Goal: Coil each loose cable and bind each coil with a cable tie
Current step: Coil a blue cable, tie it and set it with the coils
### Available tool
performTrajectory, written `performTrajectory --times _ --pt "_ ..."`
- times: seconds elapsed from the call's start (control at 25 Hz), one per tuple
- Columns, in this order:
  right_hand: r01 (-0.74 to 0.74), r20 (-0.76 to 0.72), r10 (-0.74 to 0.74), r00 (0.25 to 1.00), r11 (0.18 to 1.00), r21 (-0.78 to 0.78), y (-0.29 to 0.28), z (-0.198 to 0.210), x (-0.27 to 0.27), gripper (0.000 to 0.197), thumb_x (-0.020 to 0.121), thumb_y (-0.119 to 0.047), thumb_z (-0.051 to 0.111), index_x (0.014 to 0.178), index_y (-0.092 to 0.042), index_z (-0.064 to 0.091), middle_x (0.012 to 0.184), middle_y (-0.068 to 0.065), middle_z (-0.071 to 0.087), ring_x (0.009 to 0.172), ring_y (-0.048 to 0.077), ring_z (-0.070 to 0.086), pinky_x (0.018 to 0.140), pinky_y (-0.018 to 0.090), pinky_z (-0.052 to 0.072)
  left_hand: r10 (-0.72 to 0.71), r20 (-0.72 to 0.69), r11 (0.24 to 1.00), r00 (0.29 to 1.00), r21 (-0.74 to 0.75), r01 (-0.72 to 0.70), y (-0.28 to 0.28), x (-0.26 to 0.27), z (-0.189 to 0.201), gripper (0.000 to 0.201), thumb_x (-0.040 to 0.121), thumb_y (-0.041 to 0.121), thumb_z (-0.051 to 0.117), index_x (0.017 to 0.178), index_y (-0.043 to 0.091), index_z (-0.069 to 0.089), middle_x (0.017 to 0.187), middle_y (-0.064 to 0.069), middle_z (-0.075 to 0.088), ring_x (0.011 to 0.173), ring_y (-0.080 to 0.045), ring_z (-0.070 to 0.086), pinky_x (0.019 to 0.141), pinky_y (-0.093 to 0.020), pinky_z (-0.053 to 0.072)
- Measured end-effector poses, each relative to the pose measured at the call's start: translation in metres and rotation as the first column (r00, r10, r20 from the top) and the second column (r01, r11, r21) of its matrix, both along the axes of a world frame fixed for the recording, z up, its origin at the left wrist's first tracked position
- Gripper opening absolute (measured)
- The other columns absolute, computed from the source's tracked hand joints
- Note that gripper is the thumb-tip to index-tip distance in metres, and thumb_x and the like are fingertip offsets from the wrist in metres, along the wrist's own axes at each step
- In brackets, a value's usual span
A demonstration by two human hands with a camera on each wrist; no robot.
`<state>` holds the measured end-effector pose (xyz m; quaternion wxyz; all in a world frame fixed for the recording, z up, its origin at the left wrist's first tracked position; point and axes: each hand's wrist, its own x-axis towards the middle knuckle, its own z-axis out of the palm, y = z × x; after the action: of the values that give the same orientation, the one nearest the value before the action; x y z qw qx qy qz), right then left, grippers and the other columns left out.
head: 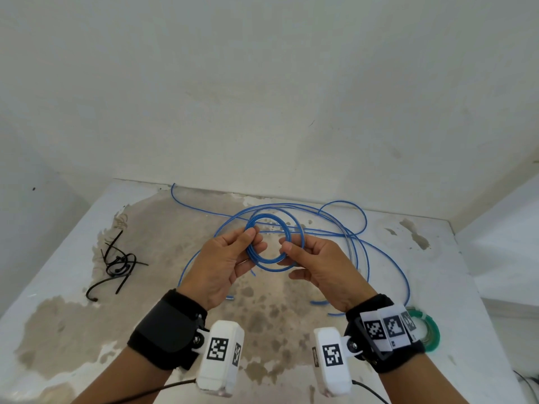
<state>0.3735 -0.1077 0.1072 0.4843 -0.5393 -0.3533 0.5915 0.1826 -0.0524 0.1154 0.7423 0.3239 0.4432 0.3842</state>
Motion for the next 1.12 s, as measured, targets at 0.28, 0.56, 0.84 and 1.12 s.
performTrajectory --times 0.28,0.56,0.84,1.12 --pt "0.02 -0.009 -0.02 1.0 0.999 0.03 -0.002 0.0 -0.003 0.019 0.092 -0.013 0.071 0.111 -0.014 0.074 0.094 0.01 0.077 0.088 0.018 0.075 0.076 0.026 0.059 0.07 0.088 0.997 0.994 -0.046 -0.066 -0.003 0.009 -0.001 0.019 0.096 0.02 0.06 0.106 0.009 0.071 0.089 -0.001 0.074 0.082 -0.009 0.072 0.071 -0.022 0.06" --pt "0.063 -0.057 -0.06 0.997 0.997 0.051 -0.005 -0.001 -0.009 0.03 0.088 -0.008 0.075 0.118 -0.011 0.068 0.09 0.01 0.077 0.087 0.02 0.075 0.076 0.026 0.059 0.11 0.091 0.994 0.99 0.003 -0.11 -0.003 0.015 0.001 0.017 0.097 0.021 0.06 0.105 0.012 0.072 0.091 0.001 0.073 0.084 -0.008 0.071 0.072 -0.022 0.059" --pt "0.032 -0.027 -0.031 0.999 0.998 0.056 -0.003 0.001 -0.015 0.022 0.095 -0.011 0.068 0.117 -0.011 0.066 0.092 0.007 0.076 0.089 0.02 0.074 0.078 0.027 0.059 0.153 0.185 0.988 0.971 -0.062 -0.144 -0.006 0.018 0.002 0.017 0.101 0.016 0.055 0.103 0.01 0.07 0.086 0.001 0.073 0.076 -0.005 0.071 0.069 -0.019 0.059" --pt "-0.04 0.139 0.032 0.99 0.998 0.054 -0.001 0.007 0.001 0.026 0.106 -0.032 0.048 0.119 -0.023 0.069 0.098 -0.004 0.066 0.089 0.014 0.064 0.074 0.029 0.053 -0.14 -0.031 0.99 0.99 0.012 0.14 -0.003 0.002 0.007 0.019 0.097 0.019 0.06 0.107 0.008 0.072 0.085 0.001 0.07 0.074 -0.007 0.069 0.07 -0.022 0.06"
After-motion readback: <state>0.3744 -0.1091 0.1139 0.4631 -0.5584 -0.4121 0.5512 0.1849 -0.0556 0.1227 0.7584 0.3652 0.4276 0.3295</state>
